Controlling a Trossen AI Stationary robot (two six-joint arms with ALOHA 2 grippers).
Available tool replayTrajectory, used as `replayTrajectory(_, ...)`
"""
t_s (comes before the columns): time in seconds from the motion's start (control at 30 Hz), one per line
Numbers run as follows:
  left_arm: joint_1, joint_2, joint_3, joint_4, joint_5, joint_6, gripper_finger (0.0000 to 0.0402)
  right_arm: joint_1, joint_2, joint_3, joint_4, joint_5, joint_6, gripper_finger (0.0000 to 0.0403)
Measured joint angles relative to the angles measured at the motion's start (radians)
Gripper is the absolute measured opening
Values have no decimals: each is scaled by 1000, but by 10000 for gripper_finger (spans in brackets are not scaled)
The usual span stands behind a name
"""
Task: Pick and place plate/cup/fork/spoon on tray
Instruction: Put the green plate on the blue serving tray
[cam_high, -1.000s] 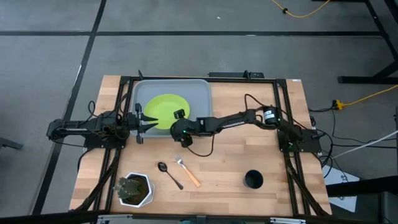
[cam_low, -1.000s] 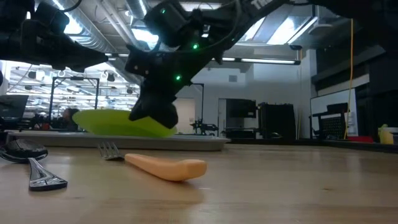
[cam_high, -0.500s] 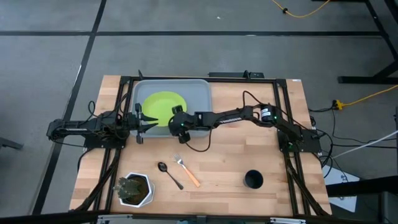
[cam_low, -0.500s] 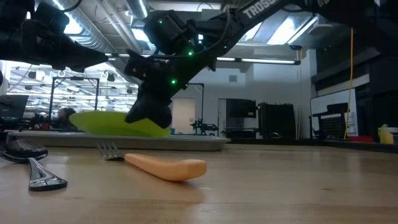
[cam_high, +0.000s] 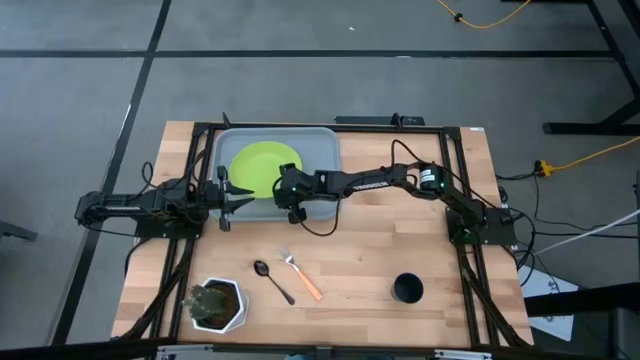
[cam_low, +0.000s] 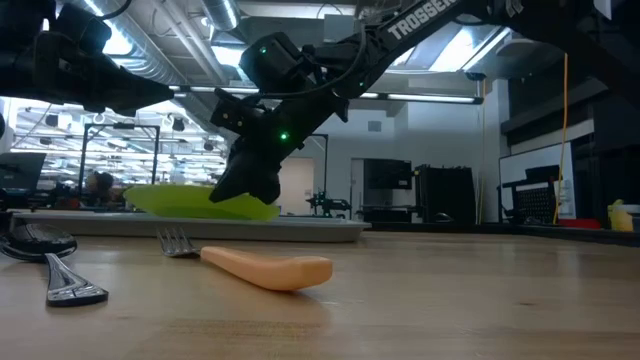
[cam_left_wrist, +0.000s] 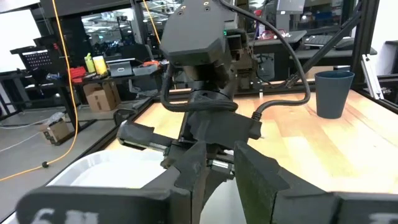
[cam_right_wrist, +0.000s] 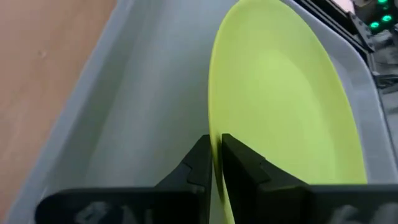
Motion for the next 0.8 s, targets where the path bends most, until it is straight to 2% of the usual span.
replayTrajectory(0.27,0,0,0,0,0,0,76,-9,0,0,13,3,50,36)
replayTrajectory(0.6,0,0,0,0,0,0,76,-16,0,0,28,-57,80,37)
replayTrajectory(0.8,0,0,0,0,0,0,76,-16,0,-2,19,-71,107,78)
